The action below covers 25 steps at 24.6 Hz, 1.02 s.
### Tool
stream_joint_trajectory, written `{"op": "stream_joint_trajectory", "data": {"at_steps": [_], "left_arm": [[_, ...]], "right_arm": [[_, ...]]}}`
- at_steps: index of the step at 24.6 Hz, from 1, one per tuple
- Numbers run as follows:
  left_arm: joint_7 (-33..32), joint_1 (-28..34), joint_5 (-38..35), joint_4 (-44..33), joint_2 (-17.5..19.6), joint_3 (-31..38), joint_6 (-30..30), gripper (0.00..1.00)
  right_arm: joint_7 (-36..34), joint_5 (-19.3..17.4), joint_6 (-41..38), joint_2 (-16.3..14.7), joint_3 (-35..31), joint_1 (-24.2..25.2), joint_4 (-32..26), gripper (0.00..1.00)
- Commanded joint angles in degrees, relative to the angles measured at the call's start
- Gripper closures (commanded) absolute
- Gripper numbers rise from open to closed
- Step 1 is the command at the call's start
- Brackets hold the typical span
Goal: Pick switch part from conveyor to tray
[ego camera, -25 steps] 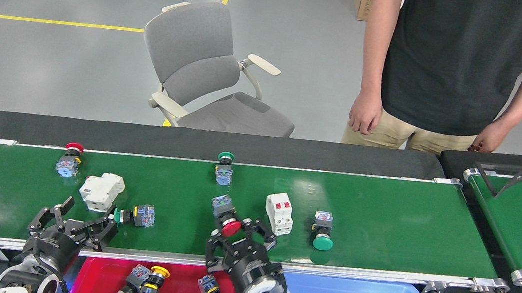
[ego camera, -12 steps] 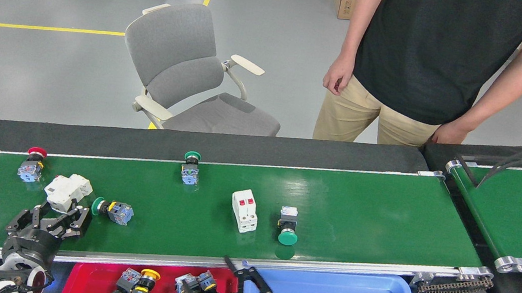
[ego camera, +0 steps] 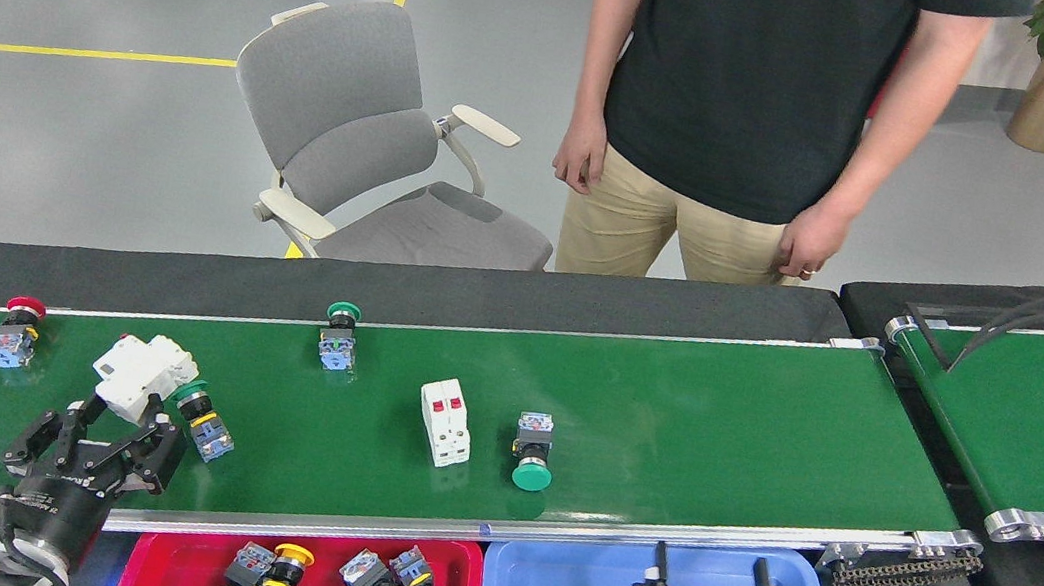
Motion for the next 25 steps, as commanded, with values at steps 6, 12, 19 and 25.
{"op": "stream_joint_trajectory", "data": {"at_steps": [6,12,19,25], "left_arm": [[-0.18,8.20,0.68,-13.37,-2.34,-13.11,-9.89,0.89],[-5.19,10.31,-0.46,-15.13,-5.85,-28.05,-6.99,0.83],[-8.27,10.04,-9.26,-15.05,-11.83,-35.35,3.38,0.00],[-7.74,10.31,-8.55,-15.13,-11.83,-31.74,6.37,0.00]], "right_arm": [[-0.23,-1.18,0.05,-2.05,-4.51,-1.36,-0.61,0.00],[0.04,-2.40,-2.41,-3.20,-9.17,-1.71,-0.52,0.00],[0.21,-6.19,-10.94,-7.68,-12.25,-1.62,-0.26,0.00],[2.32,-6.27,-22.54,-10.41,-13.57,-1.62,1.33,0.00]]}}
